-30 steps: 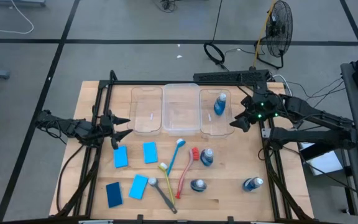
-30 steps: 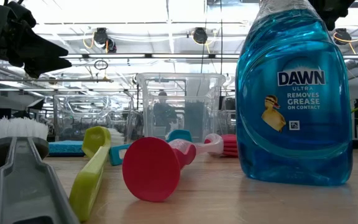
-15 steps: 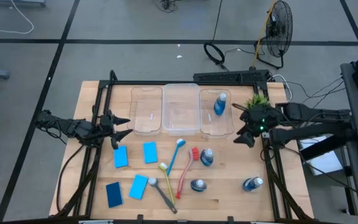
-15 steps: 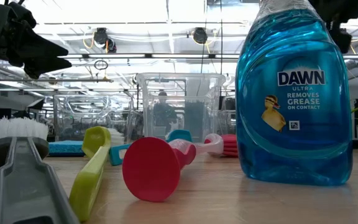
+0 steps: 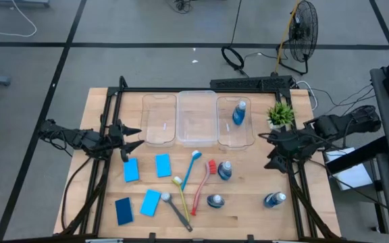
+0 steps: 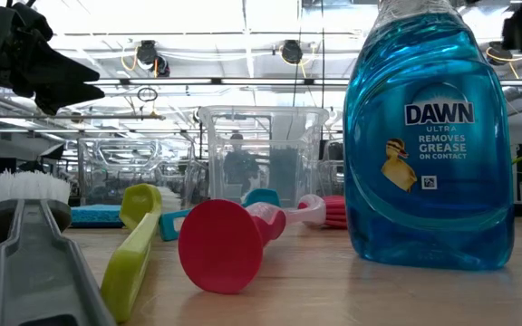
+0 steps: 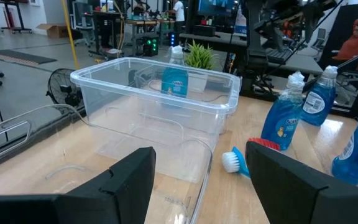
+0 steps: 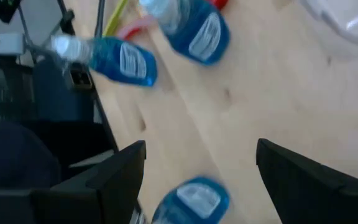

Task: Pick & Place Kitchen Sink Supplies
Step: Put the blue dishwashing liquid bottle into the right transparent bin

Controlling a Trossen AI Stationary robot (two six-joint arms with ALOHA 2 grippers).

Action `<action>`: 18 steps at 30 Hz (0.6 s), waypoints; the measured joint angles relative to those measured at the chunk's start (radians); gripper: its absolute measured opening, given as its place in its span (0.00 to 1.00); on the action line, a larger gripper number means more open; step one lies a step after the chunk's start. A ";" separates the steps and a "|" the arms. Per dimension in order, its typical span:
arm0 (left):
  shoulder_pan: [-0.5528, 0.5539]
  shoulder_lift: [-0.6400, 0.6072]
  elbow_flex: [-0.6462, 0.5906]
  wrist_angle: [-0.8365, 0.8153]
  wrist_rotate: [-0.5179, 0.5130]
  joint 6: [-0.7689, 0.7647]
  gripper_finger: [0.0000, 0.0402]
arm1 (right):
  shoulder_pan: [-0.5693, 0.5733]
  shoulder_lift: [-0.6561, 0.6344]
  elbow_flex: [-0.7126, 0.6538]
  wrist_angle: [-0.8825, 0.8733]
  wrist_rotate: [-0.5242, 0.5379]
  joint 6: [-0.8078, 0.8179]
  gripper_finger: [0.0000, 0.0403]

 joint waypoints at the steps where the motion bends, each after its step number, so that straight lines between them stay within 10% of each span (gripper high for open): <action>1: 0.000 0.000 0.000 0.000 0.000 0.000 0.63 | 0.021 0.006 0.010 -0.009 0.000 0.018 0.73; 18: 0.000 0.000 0.000 0.000 0.000 -0.001 0.63 | 0.473 0.131 0.056 -0.013 0.119 0.311 0.73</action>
